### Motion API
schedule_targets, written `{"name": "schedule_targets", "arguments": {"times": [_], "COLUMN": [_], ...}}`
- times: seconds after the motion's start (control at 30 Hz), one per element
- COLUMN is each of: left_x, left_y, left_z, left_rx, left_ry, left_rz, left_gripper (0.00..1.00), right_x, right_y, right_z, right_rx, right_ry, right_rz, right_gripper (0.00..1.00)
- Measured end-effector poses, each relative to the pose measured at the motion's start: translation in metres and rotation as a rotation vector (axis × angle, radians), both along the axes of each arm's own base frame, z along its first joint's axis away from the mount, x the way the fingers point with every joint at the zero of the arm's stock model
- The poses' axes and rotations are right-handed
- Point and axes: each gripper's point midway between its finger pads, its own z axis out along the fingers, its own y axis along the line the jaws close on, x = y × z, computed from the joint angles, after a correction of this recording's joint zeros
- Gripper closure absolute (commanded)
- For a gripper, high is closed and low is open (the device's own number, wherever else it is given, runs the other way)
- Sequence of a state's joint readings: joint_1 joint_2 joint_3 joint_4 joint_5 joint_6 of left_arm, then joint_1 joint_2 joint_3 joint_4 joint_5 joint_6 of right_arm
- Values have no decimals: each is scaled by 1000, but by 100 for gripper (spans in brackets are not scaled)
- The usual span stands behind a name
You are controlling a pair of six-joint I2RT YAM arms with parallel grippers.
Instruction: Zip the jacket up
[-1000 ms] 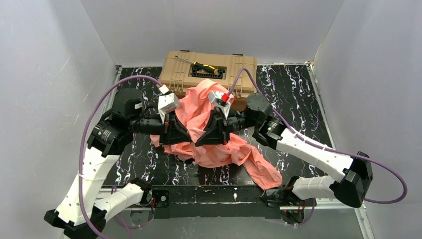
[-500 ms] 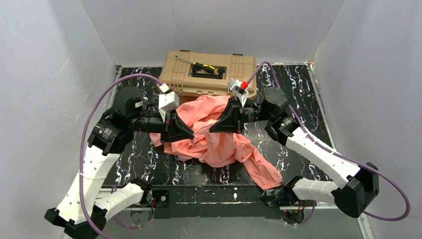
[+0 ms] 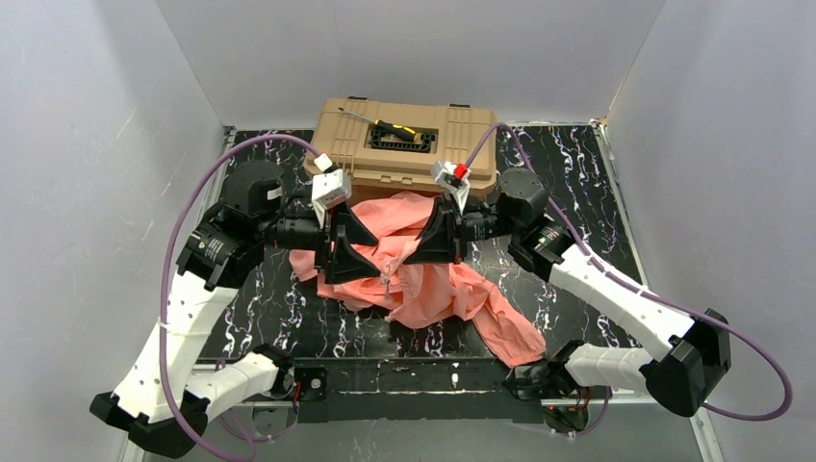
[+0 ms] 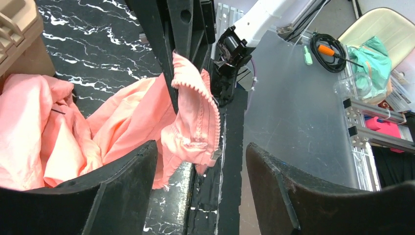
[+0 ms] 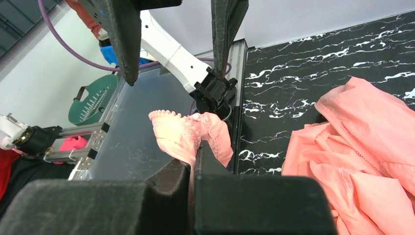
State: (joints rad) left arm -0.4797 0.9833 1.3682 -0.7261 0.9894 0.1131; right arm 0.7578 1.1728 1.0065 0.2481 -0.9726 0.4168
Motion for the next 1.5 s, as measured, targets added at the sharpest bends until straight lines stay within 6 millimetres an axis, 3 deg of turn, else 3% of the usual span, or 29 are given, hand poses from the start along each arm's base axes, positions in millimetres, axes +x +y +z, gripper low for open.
{"name": "schedule_targets", "arguments": {"times": [0.17, 0.23, 0.37, 0.67, 0.93, 1.0, 1.2, 1.4, 1.5], "left_x": [3, 2, 3, 18, 18, 15, 16, 13, 8], "left_y": [-5, -7, -4, 9, 8, 7, 3, 3, 4], "left_z": [2, 1, -8, -27, -41, -42, -43, -47, -49], "left_rx": [-7, -4, 22, 84, 108, 103, 91, 99, 106], "left_ry": [7, 0, -63, -176, -138, -118, -72, -73, -60], "left_rz": [-27, -35, -6, 100, 95, 83, 77, 56, 40], "left_gripper": [36, 31, 31, 38, 35, 41, 75, 60, 47], "right_x": [7, 15, 25, -3, -7, -8, -11, -11, -11], "right_y": [7, 15, 30, 31, 30, 30, 30, 27, 27], "right_z": [1, 4, 0, -33, -27, -26, -26, -29, -26], "right_rx": [-55, -101, -225, -426, -442, -442, -451, -465, -462], "right_ry": [42, 78, 121, 165, 157, 155, 149, 146, 143], "right_rz": [-5, -26, -89, -106, -114, -113, -113, -120, -119], "right_gripper": [99, 99, 99, 99, 99, 99, 99, 99, 99]}}
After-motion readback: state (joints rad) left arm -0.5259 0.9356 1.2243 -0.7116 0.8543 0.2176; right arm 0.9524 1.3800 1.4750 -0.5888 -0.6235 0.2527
